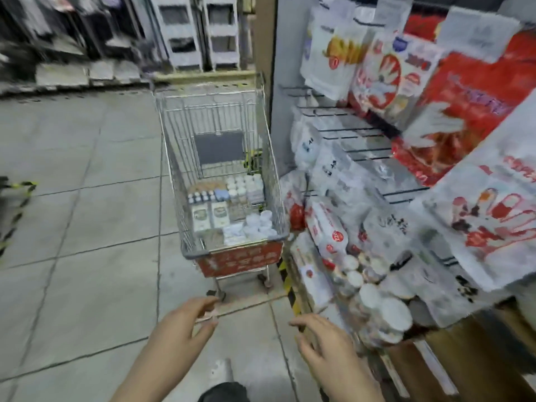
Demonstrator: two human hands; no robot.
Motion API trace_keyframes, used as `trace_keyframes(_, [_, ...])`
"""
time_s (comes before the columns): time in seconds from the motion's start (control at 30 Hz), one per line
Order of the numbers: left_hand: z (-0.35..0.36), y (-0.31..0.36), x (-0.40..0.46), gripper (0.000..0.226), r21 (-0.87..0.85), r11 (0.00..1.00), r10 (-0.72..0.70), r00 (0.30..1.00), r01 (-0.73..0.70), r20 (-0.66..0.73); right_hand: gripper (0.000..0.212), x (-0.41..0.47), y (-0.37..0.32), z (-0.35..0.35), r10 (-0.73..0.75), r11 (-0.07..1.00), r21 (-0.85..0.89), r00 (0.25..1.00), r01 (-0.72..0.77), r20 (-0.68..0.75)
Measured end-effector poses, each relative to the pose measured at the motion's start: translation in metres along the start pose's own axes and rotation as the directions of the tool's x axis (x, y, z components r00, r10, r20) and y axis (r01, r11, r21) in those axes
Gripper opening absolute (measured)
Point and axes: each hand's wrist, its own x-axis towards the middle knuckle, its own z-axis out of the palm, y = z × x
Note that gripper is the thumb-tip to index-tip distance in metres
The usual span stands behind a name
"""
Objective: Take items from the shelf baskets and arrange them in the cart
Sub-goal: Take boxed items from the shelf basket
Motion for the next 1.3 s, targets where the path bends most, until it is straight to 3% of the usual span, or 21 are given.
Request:
trace_keyframes(0.2, [-0.071, -0.06, 0.066, 0.038, 0.089, 0.996, -0.02, 0.994, 0.029, -0.103, 0.023, 0.104, -0.063, 0.037, -0.048, 0.996, 0.081, 0.999, 0.048, -0.004])
trace_keyframes(0.4, [-0.111, -0.115, 0.108, 0.037, 0.109, 0.991, -0.069, 0.995, 0.078, -0.076, 0.023, 0.164, -0.101, 0.052, -0.066, 0.991, 0.113, 0.997, 0.07, -0.035])
trace_keyframes(0.77, [-0.088, -0.111, 0.212, 0.034, -0.05, 0.992, -0.111, 0.993, 0.112, 0.039, 0.019, 0.257, -0.027, 0.021, 0.225, 0.958, 0.17, 0.973, -0.23, 0.051])
trace_keyframes(1.17, [-0.019, -0.111, 0.351, 0.029, -0.073, 0.948, -0.288, 0.934, 0.309, 0.213, 0.012, 0.431, 0.043, 0.042, 0.243, 0.97, -0.11, 0.905, -0.218, 0.349])
trace_keyframes(1.3, [0.02, -0.13, 0.381, 0.025, -0.056, 0.921, -0.351, 0.886, 0.385, 0.303, 0.029, 0.471, 0.063, 0.077, 0.292, 0.944, -0.259, 0.878, -0.203, 0.379])
